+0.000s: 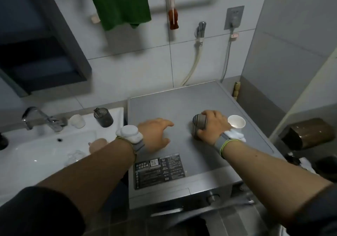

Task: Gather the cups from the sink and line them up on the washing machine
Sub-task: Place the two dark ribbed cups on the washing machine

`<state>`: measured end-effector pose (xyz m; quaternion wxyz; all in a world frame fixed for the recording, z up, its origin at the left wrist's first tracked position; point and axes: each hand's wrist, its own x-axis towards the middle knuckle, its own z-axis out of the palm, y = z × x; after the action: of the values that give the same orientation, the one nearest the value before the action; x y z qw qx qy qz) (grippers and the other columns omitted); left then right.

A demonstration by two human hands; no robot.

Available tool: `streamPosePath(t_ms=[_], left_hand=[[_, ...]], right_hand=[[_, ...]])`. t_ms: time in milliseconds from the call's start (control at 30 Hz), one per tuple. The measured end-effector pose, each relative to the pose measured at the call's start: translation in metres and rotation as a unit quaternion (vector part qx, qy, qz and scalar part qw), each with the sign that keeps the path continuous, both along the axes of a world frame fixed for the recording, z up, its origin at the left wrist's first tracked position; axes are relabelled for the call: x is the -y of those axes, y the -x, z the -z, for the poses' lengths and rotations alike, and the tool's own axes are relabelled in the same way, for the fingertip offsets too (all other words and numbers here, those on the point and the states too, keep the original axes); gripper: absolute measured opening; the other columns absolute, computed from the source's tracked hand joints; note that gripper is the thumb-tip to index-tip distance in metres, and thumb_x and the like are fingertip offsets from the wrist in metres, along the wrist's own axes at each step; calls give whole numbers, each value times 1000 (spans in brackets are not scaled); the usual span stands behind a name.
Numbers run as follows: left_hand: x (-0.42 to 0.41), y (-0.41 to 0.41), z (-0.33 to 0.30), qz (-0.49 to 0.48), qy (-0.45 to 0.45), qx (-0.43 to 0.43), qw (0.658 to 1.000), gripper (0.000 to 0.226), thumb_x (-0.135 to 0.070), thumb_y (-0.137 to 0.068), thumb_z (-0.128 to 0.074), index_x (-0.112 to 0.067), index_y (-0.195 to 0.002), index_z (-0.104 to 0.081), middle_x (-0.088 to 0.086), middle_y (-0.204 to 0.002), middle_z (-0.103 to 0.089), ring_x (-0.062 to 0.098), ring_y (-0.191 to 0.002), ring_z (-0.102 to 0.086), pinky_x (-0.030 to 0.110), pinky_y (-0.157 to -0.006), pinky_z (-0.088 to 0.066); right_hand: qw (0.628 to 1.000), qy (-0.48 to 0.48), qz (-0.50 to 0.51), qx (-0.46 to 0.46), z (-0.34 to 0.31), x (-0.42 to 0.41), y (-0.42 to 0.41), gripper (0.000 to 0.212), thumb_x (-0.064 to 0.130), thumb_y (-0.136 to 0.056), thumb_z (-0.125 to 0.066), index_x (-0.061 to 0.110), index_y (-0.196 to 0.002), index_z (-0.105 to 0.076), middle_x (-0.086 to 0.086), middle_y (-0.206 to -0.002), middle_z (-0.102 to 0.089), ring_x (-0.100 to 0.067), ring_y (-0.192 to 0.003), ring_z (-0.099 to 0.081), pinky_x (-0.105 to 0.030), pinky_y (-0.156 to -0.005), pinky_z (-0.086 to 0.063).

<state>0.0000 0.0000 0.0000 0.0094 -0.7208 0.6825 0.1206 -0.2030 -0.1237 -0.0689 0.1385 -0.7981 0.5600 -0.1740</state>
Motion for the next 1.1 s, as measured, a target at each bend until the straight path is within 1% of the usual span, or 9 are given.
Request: streamPosePath(t_ms=[67, 167, 267, 333, 500, 700, 800, 1000, 1100], left_hand=[[14, -2, 6, -18, -10, 5, 1000, 61, -46, -88, -59, -39, -145, -36, -8, -151, -41, 21, -134, -45, 40, -108, -39], [22, -5, 21, -34, -26, 13, 999, 64, -44, -89, -61, -38, -147, -34, -7, -153, -39, 21, -135, -44, 40, -109, -39], [36, -8, 31, -48, -30, 8, 998, 67, -45, -89, -61, -38, -149, -30, -6, -154, -37, 22, -137, -42, 39, -110, -37], [40, -11, 39, -56, -39, 2, 998, 70, -47, -89, -61, -38, -150, -27, -6, -155, -36, 23, -137, -41, 37, -109, -36], [41, -29, 50, -89, -32, 9, 995, 75, -52, -84, -60, -42, -149, -23, -8, -154, -39, 22, -134, -45, 37, -106, -38], [38, -70, 53, -134, -24, -21, 990, 80, -56, -78, -58, -39, -148, -22, -5, -148, -47, 22, -128, -52, 32, -100, -41], [35, -103, 58, -138, -20, -28, 990, 79, -54, -82, -59, -36, -150, -22, -5, -148, -46, 21, -128, -52, 27, -98, -39], [40, -185, 77, -169, -53, -41, 983, 80, -53, -87, -59, -30, -153, -21, -2, -154, -38, 23, -134, -45, 30, -105, -37], [42, -227, 88, -177, -44, -47, 982, 65, -49, -86, -60, -27, -143, -37, 3, -141, -51, 26, -120, -56, 29, -90, -44]], right_hand=[[999, -39, -5, -5, -2, 12, -8, 73, 44, -69, -68, 32, -137, -44, -2, -136, -51, -29, -119, -52, -35, -99, -42], [993, -109, -5, -35, 0, 23, -18, 80, 35, -75, -74, 22, -145, -37, -7, -137, -53, -31, -123, -52, -35, -103, -41], [985, -156, -64, -48, 3, 40, -22, 86, 39, -78, -76, 18, -148, -32, -11, -140, -50, -34, -124, -53, -38, -102, -45], [984, -147, -88, -47, 3, 46, -29, 88, 43, -76, -76, 19, -148, -32, -10, -140, -49, -34, -124, -53, -39, -101, -45], [971, -173, -167, 11, -2, 47, -68, 99, 54, -71, -79, 21, -149, -29, -8, -143, -50, -31, -126, -53, -42, -103, -46], [961, -172, -208, 55, -1, 41, -133, 98, 54, -68, -81, 22, -147, -32, -7, -138, -55, -29, -122, -57, -42, -101, -48], [963, -160, -210, 54, 1, 43, -170, 96, 55, -67, -80, 23, -145, -34, -6, -136, -56, -29, -120, -58, -42, -99, -49], [977, -123, -169, 48, 17, 51, -242, 86, 60, -66, -71, 27, -138, -39, -4, -127, -60, -30, -112, -61, -38, -95, -50], [979, -123, -157, 44, 23, 58, -269, 90, 67, -59, -66, 30, -135, -37, -3, -125, -60, -28, -110, -62, -35, -93, -50]])
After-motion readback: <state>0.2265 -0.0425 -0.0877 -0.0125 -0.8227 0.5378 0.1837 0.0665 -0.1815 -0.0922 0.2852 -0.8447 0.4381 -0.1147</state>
